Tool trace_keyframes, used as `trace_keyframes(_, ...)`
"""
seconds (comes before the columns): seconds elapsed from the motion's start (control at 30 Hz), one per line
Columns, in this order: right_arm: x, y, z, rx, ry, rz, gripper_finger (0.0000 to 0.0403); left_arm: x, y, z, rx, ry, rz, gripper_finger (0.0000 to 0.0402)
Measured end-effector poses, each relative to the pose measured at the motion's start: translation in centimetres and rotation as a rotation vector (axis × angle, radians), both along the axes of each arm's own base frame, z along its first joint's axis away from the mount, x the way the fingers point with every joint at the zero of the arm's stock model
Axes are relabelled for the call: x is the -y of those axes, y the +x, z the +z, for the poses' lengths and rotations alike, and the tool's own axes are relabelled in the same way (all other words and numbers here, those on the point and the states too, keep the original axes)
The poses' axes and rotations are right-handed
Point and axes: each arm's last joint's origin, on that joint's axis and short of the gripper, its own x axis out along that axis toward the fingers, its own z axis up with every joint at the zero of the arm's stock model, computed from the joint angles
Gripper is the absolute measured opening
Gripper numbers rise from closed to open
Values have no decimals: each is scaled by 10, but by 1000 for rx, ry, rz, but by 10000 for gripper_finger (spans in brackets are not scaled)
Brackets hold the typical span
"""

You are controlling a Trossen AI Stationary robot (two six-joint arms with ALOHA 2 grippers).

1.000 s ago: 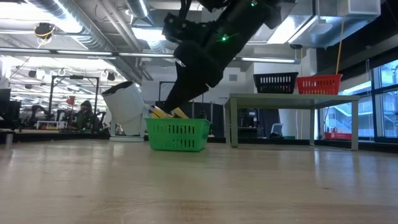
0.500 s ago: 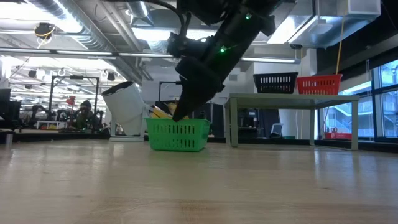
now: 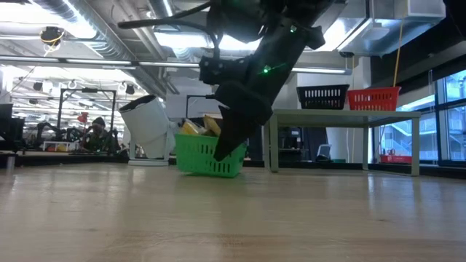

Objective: Pick & Place Office Desk Supplies
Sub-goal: Put the green bin on the shelf

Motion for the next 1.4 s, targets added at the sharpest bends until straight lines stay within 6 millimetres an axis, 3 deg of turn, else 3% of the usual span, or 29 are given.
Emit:
trace_keyframes(0.3, 0, 0, 1, 4, -1, -2, 15, 0, 0, 0, 0, 0, 0, 59)
trace_keyframes(0.53, -10, -5, 8, -1, -19, 47, 7, 0, 0, 0, 0, 0, 1, 59)
trace_keyframes(0.67, -19, -13, 32, 26, -38, 92, 6, 0, 0, 0, 0, 0, 1, 59)
trace_keyframes(0.9, -18, -37, 94, 132, -95, 130, 5, 0, 0, 0, 1, -1, 1, 59)
trace_keyframes(1.03, -3, -55, 131, 185, -125, 126, 5, 0, 0, 0, 1, -1, 2, 59)
trace_keyframes(1.2, 30, -75, 166, 238, -159, 82, 5, -1, 0, 0, 16, 23, 8, 59)
trace_keyframes(1.3, 54, -82, 174, 234, -172, 30, 5, -1, 0, 1, 22, 33, 10, 59)
trace_keyframes(1.4, 76, -87, 170, 162, -141, 12, 5, -1, 1, 1, 24, 37, 10, 58)
